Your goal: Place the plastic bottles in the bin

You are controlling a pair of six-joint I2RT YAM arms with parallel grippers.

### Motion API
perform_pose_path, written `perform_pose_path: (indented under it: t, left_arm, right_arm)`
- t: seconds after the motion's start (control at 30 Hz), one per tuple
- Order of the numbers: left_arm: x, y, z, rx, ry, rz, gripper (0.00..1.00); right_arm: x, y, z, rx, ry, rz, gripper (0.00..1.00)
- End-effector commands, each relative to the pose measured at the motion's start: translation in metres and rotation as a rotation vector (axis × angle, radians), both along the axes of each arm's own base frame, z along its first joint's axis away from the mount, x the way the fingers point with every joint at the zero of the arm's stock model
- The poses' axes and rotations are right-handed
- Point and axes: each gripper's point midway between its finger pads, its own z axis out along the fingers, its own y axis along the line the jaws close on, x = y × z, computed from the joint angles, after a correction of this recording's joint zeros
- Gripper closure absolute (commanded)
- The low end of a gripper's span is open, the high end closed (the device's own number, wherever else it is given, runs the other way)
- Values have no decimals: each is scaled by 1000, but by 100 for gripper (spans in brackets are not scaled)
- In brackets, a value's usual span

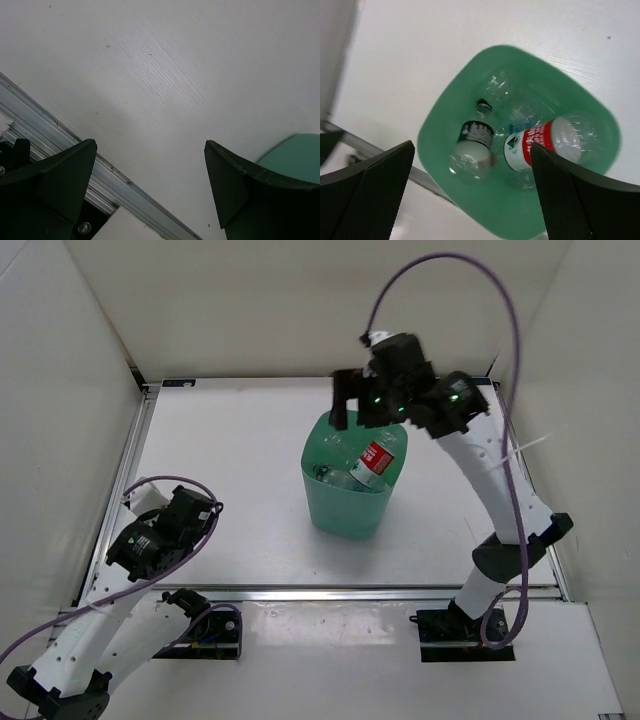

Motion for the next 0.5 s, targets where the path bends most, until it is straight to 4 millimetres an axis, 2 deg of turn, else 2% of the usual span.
perform_pose_path:
  t: [0.0,0.03,0.07,0.13,0.17,0.2,0.27,0.33,0.47]
  left_arm:
    - [6,4,6,31,-28,5,0]
    - [6,3,5,37,-18,5,0]
    - [7,5,5,44,-22,10,0]
    - [8,4,3,55,-4,9,0]
    - [8,4,3,56,-4,9,0]
    - [9,3,1,60,4,9,0]
    - [10,5,1,73,7,14,0]
    - [10,6,2,80,3,18,0]
    - [12,12,5,116,-12,31,0]
  right_arm:
    - [-6,-41,20,227,202,-127,0]
    - [-6,-43,15,262,243,-105,0]
    - [-2,-46,-5,313,337,-107,0]
    - [-6,-54,-4,387,362,-111,0]
    - [-6,-63,3,428,338,-109,0]
    - [-4,-63,3,449,324,-96,0]
    - [-2,-74,17,469,262,-115,0]
    - [10,-88,17,465,231,-157,0]
    - [17,-106,28,500,201,-185,0]
